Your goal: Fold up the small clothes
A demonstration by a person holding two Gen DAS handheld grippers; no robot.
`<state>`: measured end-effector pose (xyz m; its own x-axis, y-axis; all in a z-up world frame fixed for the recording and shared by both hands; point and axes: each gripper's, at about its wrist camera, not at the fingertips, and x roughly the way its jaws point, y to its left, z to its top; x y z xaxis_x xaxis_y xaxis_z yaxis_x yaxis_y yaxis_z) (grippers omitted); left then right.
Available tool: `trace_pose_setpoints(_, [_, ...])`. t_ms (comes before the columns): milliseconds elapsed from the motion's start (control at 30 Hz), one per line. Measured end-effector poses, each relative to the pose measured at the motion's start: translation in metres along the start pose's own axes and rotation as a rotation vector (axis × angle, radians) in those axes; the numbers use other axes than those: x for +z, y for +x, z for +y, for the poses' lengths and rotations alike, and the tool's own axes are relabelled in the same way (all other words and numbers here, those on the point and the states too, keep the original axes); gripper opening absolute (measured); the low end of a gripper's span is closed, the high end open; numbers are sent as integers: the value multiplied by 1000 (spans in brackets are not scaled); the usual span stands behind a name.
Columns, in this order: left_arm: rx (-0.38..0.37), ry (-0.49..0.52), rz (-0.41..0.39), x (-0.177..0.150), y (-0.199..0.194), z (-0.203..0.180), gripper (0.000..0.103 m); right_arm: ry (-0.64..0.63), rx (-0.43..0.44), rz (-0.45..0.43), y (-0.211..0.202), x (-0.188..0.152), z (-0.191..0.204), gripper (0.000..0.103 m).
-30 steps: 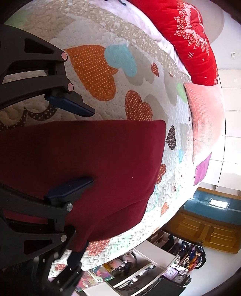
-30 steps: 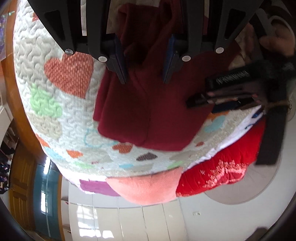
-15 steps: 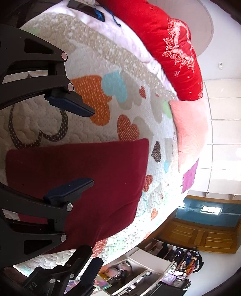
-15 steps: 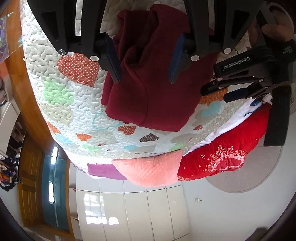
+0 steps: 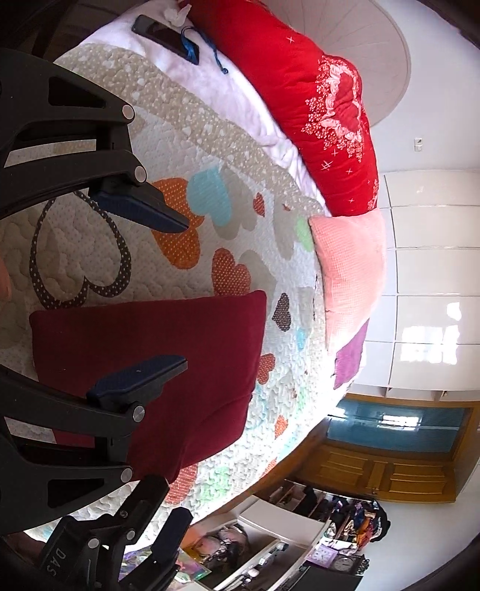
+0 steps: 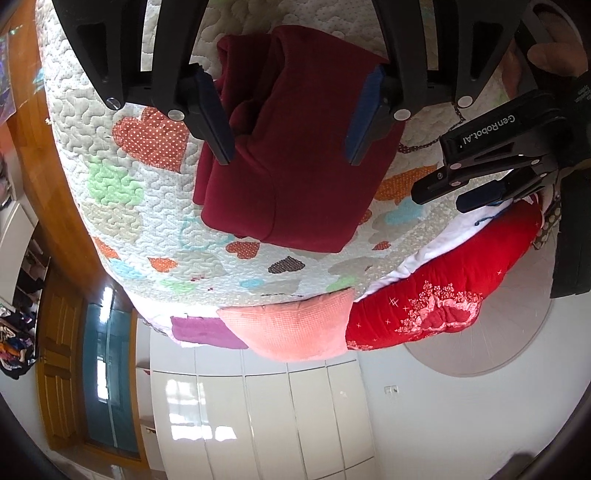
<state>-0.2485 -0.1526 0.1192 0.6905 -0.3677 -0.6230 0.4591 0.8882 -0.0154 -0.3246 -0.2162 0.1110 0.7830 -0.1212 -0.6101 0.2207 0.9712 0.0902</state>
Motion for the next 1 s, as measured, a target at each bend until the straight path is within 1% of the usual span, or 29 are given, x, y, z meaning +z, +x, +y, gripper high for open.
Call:
trace_pose_setpoints(333, [5, -10, -3, -1, 0, 3, 68, 2, 11, 16, 6, -1, 3, 62])
trace_pose_setpoints(1000, [12, 9, 8, -4, 4, -3, 68, 13, 23, 38, 13, -4, -2, 63])
